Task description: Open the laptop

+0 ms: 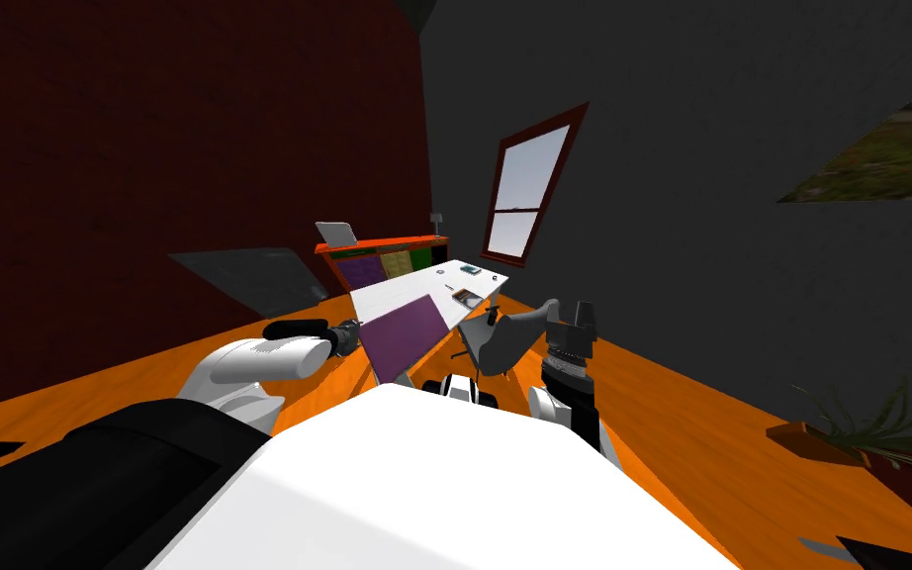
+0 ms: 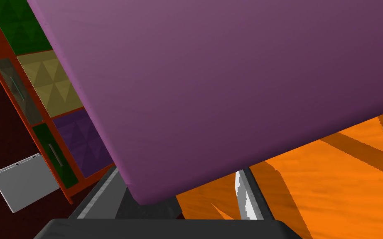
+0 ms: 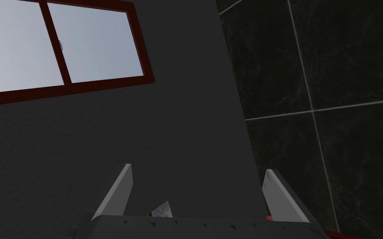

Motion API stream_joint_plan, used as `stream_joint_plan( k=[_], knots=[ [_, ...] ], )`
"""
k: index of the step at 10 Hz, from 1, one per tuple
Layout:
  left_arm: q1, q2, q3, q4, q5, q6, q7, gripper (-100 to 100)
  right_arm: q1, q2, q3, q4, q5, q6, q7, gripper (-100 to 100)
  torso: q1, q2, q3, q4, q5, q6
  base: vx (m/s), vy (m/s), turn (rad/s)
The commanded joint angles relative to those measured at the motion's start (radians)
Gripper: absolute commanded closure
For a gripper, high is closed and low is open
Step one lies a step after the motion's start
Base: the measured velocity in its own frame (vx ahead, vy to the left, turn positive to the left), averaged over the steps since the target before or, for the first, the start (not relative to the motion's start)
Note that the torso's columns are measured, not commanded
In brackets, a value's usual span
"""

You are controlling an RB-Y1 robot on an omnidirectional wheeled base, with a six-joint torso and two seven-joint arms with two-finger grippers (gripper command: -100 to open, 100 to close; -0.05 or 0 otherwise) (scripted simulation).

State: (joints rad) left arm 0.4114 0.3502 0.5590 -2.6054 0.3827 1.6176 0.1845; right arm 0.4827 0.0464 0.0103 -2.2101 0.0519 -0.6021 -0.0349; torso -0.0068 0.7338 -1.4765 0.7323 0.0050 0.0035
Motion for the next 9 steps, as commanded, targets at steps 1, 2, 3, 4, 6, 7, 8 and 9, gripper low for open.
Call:
stream_joint_plan(
  k=[1, 2, 3, 4, 6, 7, 8, 9],
  knots=[
    [-0.032, 0.035, 0.044, -0.001, 0.043, 0.054, 0.012, -100, 0.000, 0.000, 0.000, 0.000, 0.000, 0.000, 0.000, 0, 0.002, 0.003, 0.002, 0.001, 0.000, -0.001, -0.010, 0.000, -0.070],
    [-0.047, 0.050, 0.062, -0.001, 0.059, 0.077, 0.018, -100, 0.000, 0.000, 0.000, 0.000, 0.000, 0.000, 0.000, 0, 0.004, 0.005, 0.002, 0.004, -0.003, -0.002, -0.023, -0.016, -0.065],
    [-0.062, 0.066, 0.080, -0.002, 0.075, 0.102, 0.025, -100, 0.000, 0.000, 0.000, 0.000, 0.000, 0.000, 0.000, 0, 0.005, 0.006, 0.002, 0.006, -0.004, -0.003, -0.025, -0.020, -0.035],
    [-0.077, 0.081, 0.099, -0.002, 0.091, 0.126, 0.031, -100, 0.000, 0.000, 0.000, 0.000, 0.000, 0.000, 0.000, 0, 0.006, 0.006, 0.002, 0.006, -0.005, -0.004, -0.024, -0.015, -0.033],
    [-0.108, 0.112, 0.135, -0.003, 0.123, 0.174, 0.043, -100, 0.000, 0.000, 0.000, 0.000, 0.000, 0.000, 0.000, 0, 0.007, 0.004, 0.000, 0.006, -0.005, -0.004, -0.022, -0.011, -0.047],
    [-0.123, 0.128, 0.154, -0.003, 0.139, 0.198, 0.050, -100, 0.000, 0.000, 0.000, 0.000, 0.000, 0.000, 0.000, 0, 0.007, 0.004, 0.000, 0.006, -0.005, -0.003, -0.022, -0.009, -0.047],
    [-0.138, 0.144, 0.172, -0.003, 0.155, 0.222, 0.056, -100, 0.000, 0.000, 0.000, 0.000, 0.000, 0.000, 0.000, 0, 0.007, 0.004, 0.000, 0.006, -0.005, -0.004, -0.020, -0.010, -0.041],
    [-0.154, 0.159, 0.190, -0.004, 0.171, 0.246, 0.062, -100, 0.000, 0.000, 0.000, 0.000, 0.000, 0.000, 0.000, 0, 0.007, 0.004, 0.000, 0.006, -0.005, -0.004, -0.019, -0.010, -0.038]
  ],
)
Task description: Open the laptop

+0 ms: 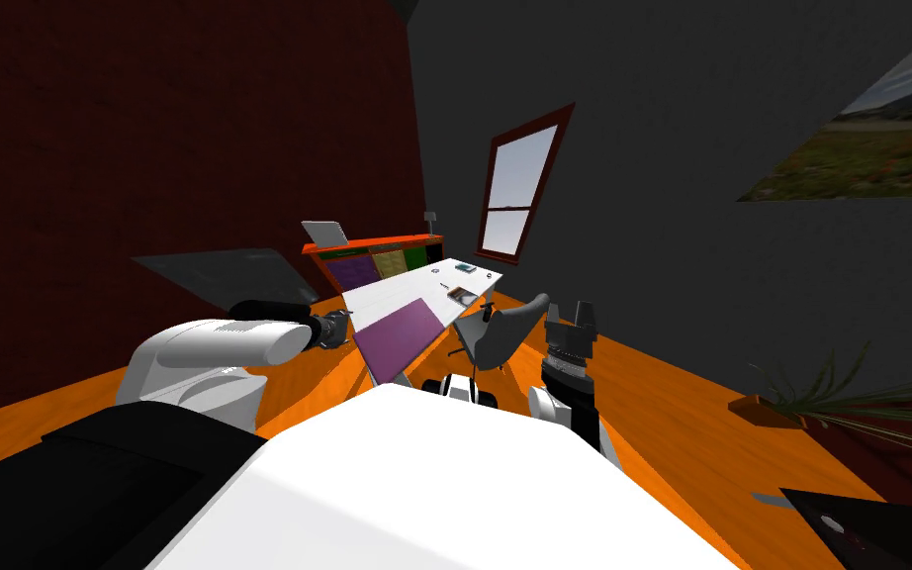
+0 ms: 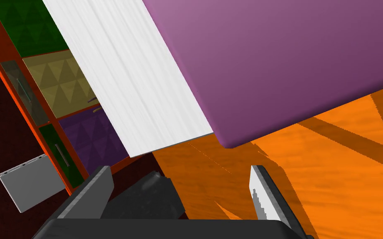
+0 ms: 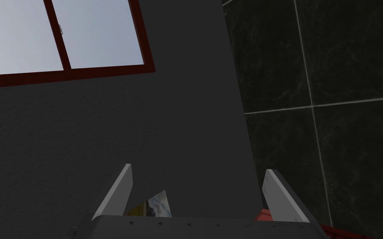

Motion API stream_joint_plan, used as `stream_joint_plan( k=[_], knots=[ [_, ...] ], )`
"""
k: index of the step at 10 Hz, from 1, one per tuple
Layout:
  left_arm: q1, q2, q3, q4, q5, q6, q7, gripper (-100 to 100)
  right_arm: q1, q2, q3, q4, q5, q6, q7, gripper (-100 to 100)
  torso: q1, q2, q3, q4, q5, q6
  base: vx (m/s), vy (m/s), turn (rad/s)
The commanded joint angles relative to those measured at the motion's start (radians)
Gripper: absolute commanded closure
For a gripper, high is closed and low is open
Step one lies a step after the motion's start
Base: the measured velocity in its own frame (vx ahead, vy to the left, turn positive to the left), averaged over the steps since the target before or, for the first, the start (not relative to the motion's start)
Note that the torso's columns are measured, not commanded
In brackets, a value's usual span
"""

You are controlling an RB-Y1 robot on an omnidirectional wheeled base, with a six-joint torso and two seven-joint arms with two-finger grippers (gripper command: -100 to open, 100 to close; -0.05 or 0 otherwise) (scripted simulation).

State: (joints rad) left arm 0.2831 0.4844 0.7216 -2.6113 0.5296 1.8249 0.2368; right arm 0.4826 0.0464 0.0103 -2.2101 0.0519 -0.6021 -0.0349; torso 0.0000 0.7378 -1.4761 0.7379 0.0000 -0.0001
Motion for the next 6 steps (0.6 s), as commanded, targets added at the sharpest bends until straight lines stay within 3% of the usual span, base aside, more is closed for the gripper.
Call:
stream_joint_plan(
  k=[1, 2, 6],
  knots=[
    [-0.014, 0.016, 0.022, 0.005, 0.018, 0.019, 0.003, -100, 0.000, 0.000, 0.000, 0.000, 0.000, 0.000, 0.000, 0, 0.000, 0.000, 0.000, 0.000, 0.000, 0.000, -0.008, -0.004, -0.007],
    [-0.015, 0.017, 0.024, 0.006, 0.020, 0.023, 0.003, 0, 0.000, 0.000, 0.000, 0.000, 0.000, 0.000, 0.000, 0, 0.000, 0.000, 0.000, 0.000, 0.000, 0.000, 0.000, 0.000, 0.000],
    [-0.015, 0.017, 0.024, 0.006, 0.020, 0.023, 0.003, 0, 0.000, 0.000, 0.000, 0.000, 0.000, 0.000, 0.000, 0, 0.000, 0.000, 0.000, 0.000, 0.000, 0.000, 0.000, 0.000, 0.000]
  ],
)
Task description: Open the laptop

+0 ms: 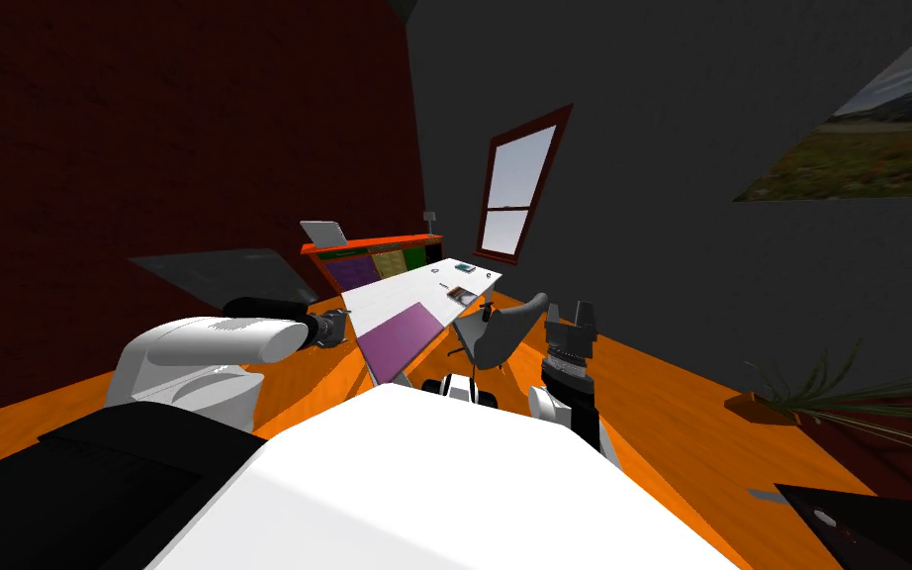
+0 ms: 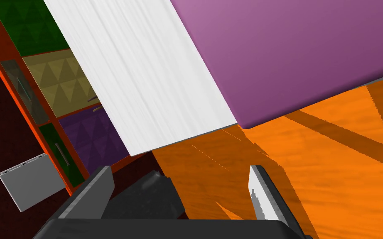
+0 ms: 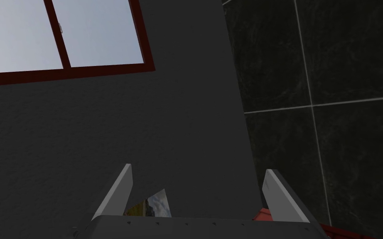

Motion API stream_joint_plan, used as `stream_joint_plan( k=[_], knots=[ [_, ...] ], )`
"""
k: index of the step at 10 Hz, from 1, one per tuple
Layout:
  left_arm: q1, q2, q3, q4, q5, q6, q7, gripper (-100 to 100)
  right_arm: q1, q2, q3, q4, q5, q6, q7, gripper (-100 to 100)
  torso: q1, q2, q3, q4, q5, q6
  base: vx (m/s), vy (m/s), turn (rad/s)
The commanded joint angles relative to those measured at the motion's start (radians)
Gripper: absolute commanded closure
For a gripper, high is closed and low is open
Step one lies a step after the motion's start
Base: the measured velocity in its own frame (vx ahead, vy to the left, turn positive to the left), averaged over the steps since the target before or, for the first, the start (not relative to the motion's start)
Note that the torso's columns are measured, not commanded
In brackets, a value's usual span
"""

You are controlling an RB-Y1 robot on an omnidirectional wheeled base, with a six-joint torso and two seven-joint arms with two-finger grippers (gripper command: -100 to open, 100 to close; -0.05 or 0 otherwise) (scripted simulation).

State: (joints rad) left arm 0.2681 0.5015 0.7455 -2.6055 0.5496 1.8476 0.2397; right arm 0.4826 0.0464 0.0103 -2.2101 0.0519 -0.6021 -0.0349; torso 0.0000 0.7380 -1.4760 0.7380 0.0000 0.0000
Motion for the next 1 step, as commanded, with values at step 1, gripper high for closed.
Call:
stream_joint_plan(
  k=[1],
  knots=[
    [0.000, 0.000, 0.000, 0.000, 0.000, 0.000, 0.000, 0, 0.000, 0.000, 0.000, 0.000, 0.000, 0.000, 0.000, 0, 0.000, 0.000, 0.000, 0.000, 0.000, 0.000, 0.000, 0.000, 0.000]
  ],
)
